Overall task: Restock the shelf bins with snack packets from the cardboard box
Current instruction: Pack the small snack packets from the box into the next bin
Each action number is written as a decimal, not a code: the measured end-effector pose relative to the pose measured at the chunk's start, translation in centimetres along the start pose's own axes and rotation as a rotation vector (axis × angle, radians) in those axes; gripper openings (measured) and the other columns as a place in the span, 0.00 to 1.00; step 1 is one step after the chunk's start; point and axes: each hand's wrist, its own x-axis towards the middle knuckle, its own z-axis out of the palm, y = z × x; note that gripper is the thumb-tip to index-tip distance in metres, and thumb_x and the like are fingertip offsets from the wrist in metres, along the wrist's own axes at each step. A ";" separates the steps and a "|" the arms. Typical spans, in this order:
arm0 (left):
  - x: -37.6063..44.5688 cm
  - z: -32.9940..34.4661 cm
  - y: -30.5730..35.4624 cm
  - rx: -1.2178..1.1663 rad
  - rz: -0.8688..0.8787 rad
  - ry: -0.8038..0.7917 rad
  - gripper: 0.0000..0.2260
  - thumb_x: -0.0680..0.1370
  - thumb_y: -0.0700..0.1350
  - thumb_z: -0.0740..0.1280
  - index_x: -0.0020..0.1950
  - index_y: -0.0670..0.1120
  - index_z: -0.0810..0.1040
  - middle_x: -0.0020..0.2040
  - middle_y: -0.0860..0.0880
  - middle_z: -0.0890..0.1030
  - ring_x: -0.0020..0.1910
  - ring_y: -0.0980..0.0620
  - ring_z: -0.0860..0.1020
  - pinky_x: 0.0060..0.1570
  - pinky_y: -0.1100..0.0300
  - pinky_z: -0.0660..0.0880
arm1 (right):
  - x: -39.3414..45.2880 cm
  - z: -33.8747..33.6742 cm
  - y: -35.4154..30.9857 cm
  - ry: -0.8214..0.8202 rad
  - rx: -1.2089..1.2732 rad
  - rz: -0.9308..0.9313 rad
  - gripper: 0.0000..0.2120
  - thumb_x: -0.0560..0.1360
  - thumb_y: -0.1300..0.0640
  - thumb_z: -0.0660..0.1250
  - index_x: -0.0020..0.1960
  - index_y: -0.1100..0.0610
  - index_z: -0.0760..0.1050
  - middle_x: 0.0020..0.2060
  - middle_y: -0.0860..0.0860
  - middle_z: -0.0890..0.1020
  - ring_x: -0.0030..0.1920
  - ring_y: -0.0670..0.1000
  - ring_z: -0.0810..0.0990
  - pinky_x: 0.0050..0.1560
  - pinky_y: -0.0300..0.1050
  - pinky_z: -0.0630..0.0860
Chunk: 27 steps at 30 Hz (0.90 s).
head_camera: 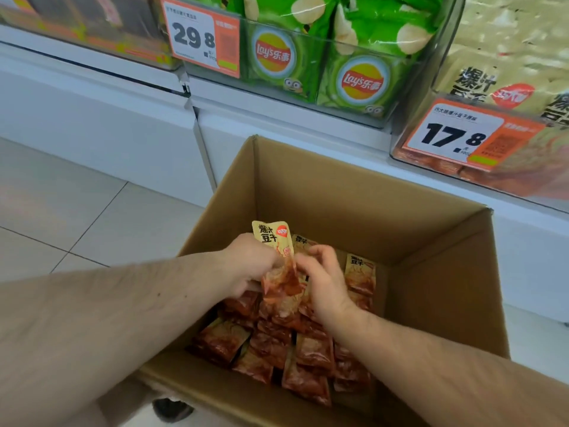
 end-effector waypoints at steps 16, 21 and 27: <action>2.1 0.3 0.9 0.114 0.054 -0.072 0.09 0.77 0.39 0.71 0.55 0.49 0.81 0.49 0.51 0.86 0.48 0.51 0.84 0.41 0.56 0.80 | 17.1 -9.9 13.4 0.121 -0.704 0.660 0.34 0.78 0.39 0.62 0.75 0.59 0.65 0.73 0.59 0.68 0.72 0.60 0.68 0.71 0.51 0.67; 2.2 0.5 0.9 0.078 0.009 -0.063 0.09 0.78 0.41 0.71 0.56 0.50 0.80 0.50 0.51 0.86 0.47 0.52 0.85 0.41 0.56 0.80 | 15.5 -9.8 11.5 0.320 -0.787 0.628 0.26 0.72 0.41 0.71 0.63 0.56 0.75 0.64 0.57 0.76 0.65 0.59 0.74 0.65 0.51 0.73; 1.6 0.6 1.0 0.032 -0.001 0.018 0.10 0.80 0.33 0.63 0.56 0.44 0.78 0.51 0.46 0.84 0.47 0.48 0.81 0.33 0.59 0.75 | 13.3 -9.4 8.0 0.157 -0.577 0.510 0.18 0.74 0.59 0.72 0.61 0.65 0.77 0.58 0.61 0.81 0.57 0.60 0.81 0.58 0.52 0.79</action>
